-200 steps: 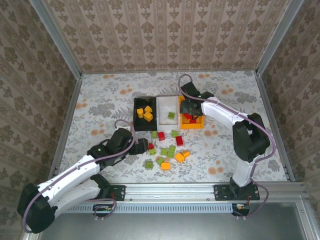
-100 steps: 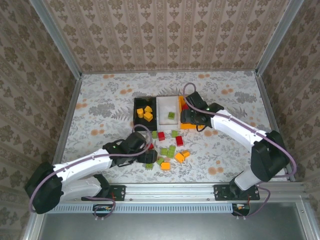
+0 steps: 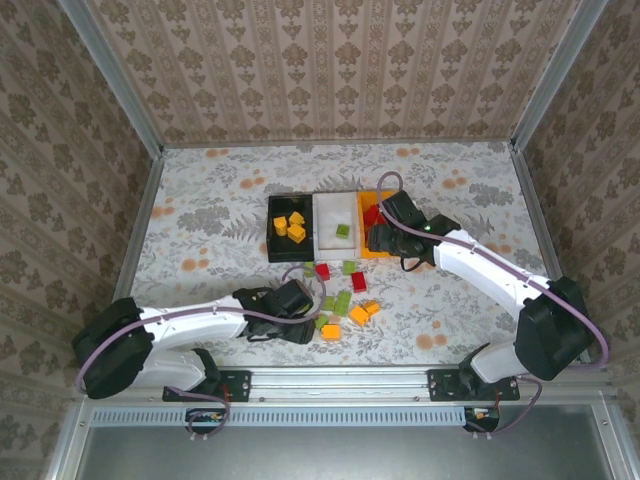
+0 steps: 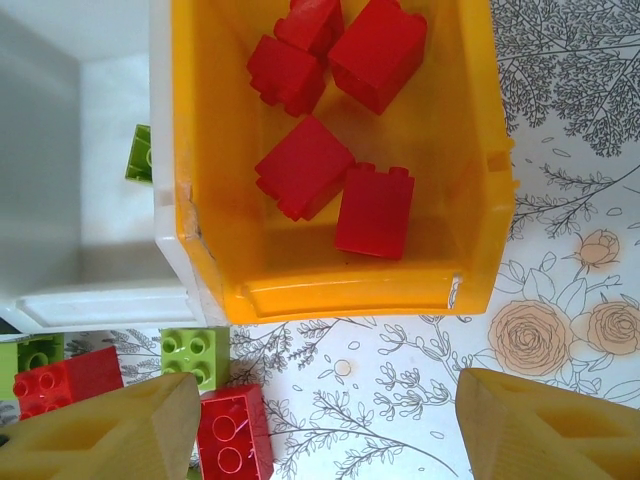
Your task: Sort the legos into containers by color
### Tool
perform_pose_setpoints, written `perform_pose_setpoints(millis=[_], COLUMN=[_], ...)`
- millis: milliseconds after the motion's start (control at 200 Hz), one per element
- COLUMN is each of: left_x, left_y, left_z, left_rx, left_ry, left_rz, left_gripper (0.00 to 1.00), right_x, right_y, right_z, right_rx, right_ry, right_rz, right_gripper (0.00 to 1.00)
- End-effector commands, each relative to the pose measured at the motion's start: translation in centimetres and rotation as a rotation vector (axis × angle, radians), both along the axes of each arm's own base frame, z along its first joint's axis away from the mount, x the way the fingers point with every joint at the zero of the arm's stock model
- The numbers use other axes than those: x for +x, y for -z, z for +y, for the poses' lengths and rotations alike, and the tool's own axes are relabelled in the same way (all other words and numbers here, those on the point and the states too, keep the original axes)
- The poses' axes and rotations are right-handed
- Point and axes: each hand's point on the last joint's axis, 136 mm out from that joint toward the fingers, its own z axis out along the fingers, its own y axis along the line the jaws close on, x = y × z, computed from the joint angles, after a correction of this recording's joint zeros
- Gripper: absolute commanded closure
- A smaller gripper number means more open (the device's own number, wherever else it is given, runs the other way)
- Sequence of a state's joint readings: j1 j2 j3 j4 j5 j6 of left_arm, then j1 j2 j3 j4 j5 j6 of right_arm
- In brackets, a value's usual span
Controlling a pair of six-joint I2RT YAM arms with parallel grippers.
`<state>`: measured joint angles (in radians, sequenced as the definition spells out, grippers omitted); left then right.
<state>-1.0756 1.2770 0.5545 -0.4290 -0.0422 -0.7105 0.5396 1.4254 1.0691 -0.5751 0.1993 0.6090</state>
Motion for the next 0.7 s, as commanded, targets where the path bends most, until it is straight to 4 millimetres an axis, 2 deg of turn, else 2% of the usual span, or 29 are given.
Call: perform_pose_setpoints(millis=[0, 190, 205, 245, 320, 385, 475, 550, 695], left_x=[-0.5, -0.6, -0.6, -0.6, -0.2, 0.6, 2.7, 5.1, 10.5], left_y=[0.7, 0.2, 0.1, -0.3, -1.5, -3.5, -7.0, -10.2, -14.4], left_z=[-0.1, -0.4, -0.3, -0.3, -0.2, -0.5, -1.0, -2.2, -5.3], left_rx=[0.023, 0.018, 0.021, 0.021, 0.010, -0.016, -0.060, -0.131, -0.237], left_ry=[0.015, 0.026, 0.026, 0.023, 0.015, 0.015, 0.005, -0.005, -0.006], left_rz=[0.020, 0.006, 0.005, -0.001, -0.029, -0.072, -0.139, -0.201, -0.292], left_gripper=[0.40, 0.59, 0.60, 0.63, 0.67, 0.68, 0.68, 0.68, 0.67], right_x=[0.3, 0.4, 0.3, 0.2, 0.2, 0.1, -0.4, -0.7, -1.3], right_y=[-1.2, -1.4, -2.2, -2.3, -2.4, -2.3, -2.1, -1.8, -0.9], right_z=[-0.4, -0.7, -0.7, -0.7, -0.8, -0.8, -0.8, -0.9, -1.0], right_rx=[0.016, 0.009, 0.022, 0.026, 0.030, 0.036, 0.048, 0.058, 0.066], right_ry=[0.025, 0.031, 0.031, 0.032, 0.033, 0.035, 0.035, 0.035, 0.039], right_rz=[-0.033, -0.036, -0.058, -0.060, -0.062, -0.063, -0.059, -0.054, -0.040], right_gripper=[0.30, 0.30, 0.30, 0.30, 0.30, 0.30, 0.30, 0.30, 0.30])
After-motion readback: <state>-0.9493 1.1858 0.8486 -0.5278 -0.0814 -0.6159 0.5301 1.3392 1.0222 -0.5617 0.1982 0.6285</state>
